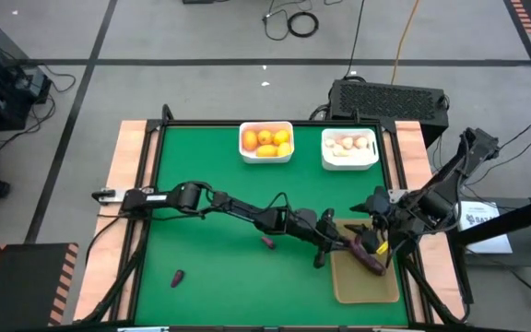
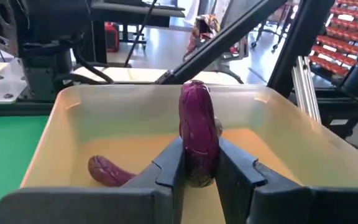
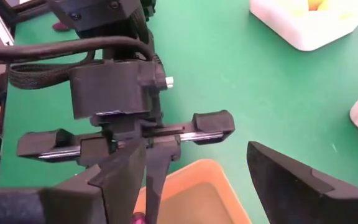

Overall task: Sort produce into baskets
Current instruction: Put the eggplant into the light orange bin, then put the purple eggplant into the light orange bin

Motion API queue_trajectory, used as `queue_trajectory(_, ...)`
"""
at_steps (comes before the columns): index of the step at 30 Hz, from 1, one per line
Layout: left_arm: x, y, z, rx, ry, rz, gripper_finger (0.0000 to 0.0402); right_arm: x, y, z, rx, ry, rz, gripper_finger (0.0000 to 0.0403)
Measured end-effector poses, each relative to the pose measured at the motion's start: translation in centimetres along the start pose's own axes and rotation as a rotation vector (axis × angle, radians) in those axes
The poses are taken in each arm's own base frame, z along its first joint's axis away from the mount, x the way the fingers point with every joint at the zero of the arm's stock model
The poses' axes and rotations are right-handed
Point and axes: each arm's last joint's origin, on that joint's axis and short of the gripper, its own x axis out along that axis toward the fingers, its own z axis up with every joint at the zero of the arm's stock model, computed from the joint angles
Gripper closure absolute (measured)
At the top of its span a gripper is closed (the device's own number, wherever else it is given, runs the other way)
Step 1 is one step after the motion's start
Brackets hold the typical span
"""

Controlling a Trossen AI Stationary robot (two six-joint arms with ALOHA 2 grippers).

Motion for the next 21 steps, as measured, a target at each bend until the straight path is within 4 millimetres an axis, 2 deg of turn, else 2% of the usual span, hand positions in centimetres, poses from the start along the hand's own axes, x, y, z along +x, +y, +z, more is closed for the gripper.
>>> queue_trajectory(4, 0.0, 0.1, -0.1, 0.009, 0.007, 0.002, 0.031, 0.0, 0.0, 0.0, -0.022, -0.003, -0.001, 0.0133)
queue_trajectory(11, -0.4, 0.7, -0.3, 0.033, 0.098, 0.02, 0.0239, 0.0, 0.0, 0.0, -0.028, -0.004, -0.003, 0.0133)
queue_trajectory(16, -1.6, 0.8, 1.9, 0.043, 0.199, 0.033, 0.0218, 0.1, 0.1, -0.1, -0.02, -0.002, -0.006, 0.0133)
queue_trajectory(21, -5.2, 0.1, 5.8, 0.09, 0.452, 0.032, 0.0217, 0.2, 0.2, 0.0, -0.013, -0.015, -0.009, 0.0133)
